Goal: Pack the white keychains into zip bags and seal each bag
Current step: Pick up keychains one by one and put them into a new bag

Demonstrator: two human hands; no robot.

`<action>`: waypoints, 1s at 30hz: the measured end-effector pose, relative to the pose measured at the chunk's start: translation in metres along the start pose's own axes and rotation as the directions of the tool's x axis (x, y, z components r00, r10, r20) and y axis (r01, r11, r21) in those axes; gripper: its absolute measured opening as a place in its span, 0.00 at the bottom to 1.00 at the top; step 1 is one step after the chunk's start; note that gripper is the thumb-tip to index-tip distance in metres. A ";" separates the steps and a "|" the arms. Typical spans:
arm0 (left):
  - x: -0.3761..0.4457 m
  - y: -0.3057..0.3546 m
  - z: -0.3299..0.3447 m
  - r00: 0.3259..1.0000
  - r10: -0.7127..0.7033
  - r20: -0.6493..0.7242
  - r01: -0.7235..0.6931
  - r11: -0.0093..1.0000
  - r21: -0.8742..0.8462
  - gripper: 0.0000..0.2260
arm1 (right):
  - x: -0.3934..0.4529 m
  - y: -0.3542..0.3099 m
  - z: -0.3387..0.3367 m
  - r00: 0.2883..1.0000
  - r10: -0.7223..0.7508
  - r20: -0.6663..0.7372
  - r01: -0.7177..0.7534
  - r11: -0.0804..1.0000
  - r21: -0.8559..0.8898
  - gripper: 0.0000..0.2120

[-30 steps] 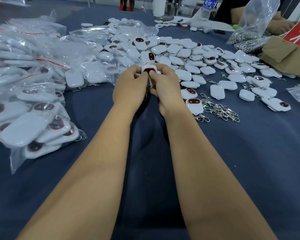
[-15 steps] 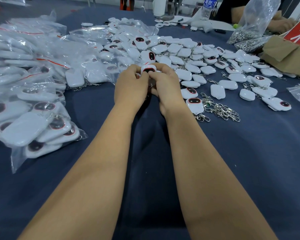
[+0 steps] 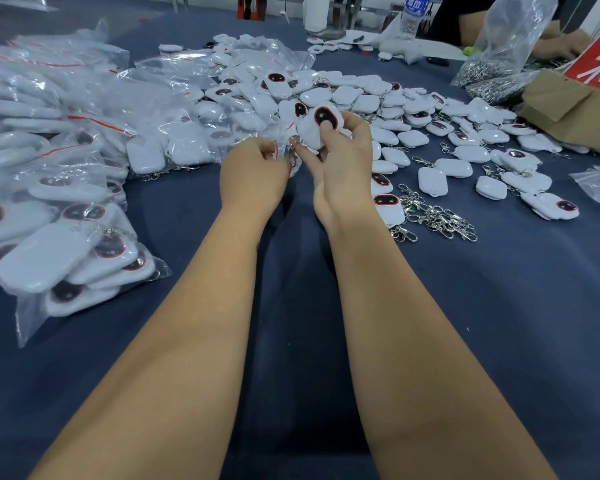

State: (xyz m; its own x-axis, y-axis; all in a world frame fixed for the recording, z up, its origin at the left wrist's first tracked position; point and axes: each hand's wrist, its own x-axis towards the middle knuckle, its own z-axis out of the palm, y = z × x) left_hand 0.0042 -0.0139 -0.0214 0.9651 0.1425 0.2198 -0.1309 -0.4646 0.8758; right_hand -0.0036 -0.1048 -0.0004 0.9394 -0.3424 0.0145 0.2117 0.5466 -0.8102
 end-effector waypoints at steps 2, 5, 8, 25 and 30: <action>-0.001 0.001 -0.001 1.000 -0.002 -0.010 0.002 1.000 0.006 0.09 | -0.001 0.002 0.001 0.999 -0.028 0.037 0.031 0.997 -0.073 0.09; -0.003 0.004 -0.002 0.999 -0.026 -0.022 0.025 0.999 -0.032 0.10 | -0.003 0.006 0.000 0.993 -0.097 0.073 0.114 0.952 -0.283 0.10; -0.003 0.005 -0.002 0.997 -0.043 -0.069 0.039 0.998 -0.053 0.10 | -0.005 0.009 -0.002 0.979 -0.178 0.096 0.202 0.834 -0.513 0.07; -0.011 0.014 -0.001 0.963 0.156 -0.220 -0.197 0.964 -0.181 0.07 | -0.006 0.013 -0.010 0.969 -0.154 0.193 0.246 0.619 -0.746 0.12; -0.014 0.015 0.005 0.958 0.231 -0.169 -0.246 0.967 -0.071 0.08 | -0.007 0.009 -0.011 0.974 -0.093 0.207 0.215 0.669 -0.711 0.16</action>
State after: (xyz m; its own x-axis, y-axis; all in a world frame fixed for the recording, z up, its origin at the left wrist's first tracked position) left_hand -0.0098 -0.0270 -0.0133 0.8561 0.1768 0.4856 -0.3799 -0.4219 0.8232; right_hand -0.0108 -0.1057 -0.0141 0.9510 -0.2262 0.2109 0.1522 -0.2512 -0.9559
